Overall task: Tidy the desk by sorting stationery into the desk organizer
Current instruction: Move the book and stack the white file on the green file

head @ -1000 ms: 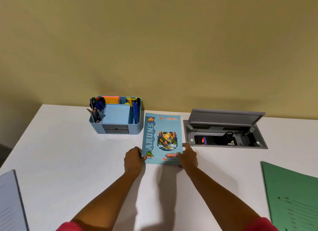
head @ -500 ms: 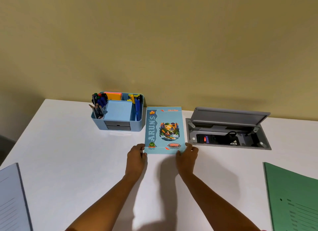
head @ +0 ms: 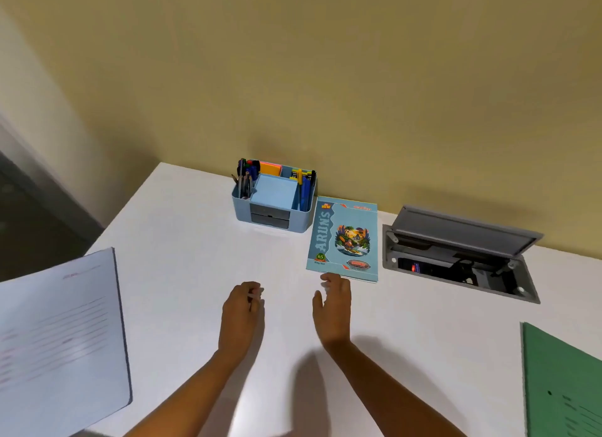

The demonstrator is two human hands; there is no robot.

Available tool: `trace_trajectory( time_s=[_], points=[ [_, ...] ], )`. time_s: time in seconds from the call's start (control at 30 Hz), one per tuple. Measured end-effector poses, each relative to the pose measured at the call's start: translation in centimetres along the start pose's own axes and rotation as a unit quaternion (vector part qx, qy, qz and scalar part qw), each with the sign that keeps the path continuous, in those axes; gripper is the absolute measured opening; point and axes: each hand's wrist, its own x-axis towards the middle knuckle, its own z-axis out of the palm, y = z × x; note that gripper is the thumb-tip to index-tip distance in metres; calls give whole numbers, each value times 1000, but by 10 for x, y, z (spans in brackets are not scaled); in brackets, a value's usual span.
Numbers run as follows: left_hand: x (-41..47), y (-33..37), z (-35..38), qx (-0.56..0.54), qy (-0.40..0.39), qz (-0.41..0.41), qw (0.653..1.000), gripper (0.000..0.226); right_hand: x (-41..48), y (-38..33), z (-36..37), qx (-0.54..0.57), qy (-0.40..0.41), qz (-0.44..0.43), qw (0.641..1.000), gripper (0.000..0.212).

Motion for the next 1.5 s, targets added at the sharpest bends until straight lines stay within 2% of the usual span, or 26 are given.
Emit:
trace_trajectory(
  time_s=[0.23, 0.3, 0.37, 0.5, 0.63, 0.77, 0.97, 1.17, 1.23, 1.3, 1.37, 1.5],
  points=[
    [-47, -55, -84, 49, 160, -95, 981, 23, -51, -42, 45, 44, -161, -27, 986, 34],
    [-60, -70, -111, 108, 238, -146, 954, 26, -65, -55, 60, 58, -219, 6, 974, 29],
    [-72, -81, -137, 124, 327, -248, 903, 34, -76, -67, 75, 83, -276, 56, 956, 20],
    [-93, -112, -183, 42, 405, -425, 808, 67, -96, -89, 99, 88, -365, 97, 922, 22],
    [-99, -128, -209, -89, 437, -512, 734, 90, -107, -106, 109, 77, -404, 89, 907, 22],
    [-93, -128, -220, -237, 449, -525, 684, 78, -108, -112, 110, 70, -415, 92, 903, 24],
    [-88, -119, -220, -298, 504, -516, 625, 59, -105, -114, 110, 80, -402, 114, 905, 22],
    [-81, -100, -209, -364, 512, -478, 614, 49, -105, -125, 105, 86, -402, 113, 904, 19],
    [-79, -88, -203, -383, 502, -461, 623, 46, -106, -130, 102, 115, -405, 125, 898, 13],
    [-78, -80, -194, -383, 486, -442, 650, 44, -106, -137, 98, 164, -407, 138, 888, 10],
    [-77, -69, -184, -377, 471, -416, 680, 40, -103, -142, 95, 196, -416, 138, 877, 16],
    [-67, -42, -166, -394, 429, -367, 725, 37, -96, -153, 76, 319, -417, 158, 836, 47]
  ],
)
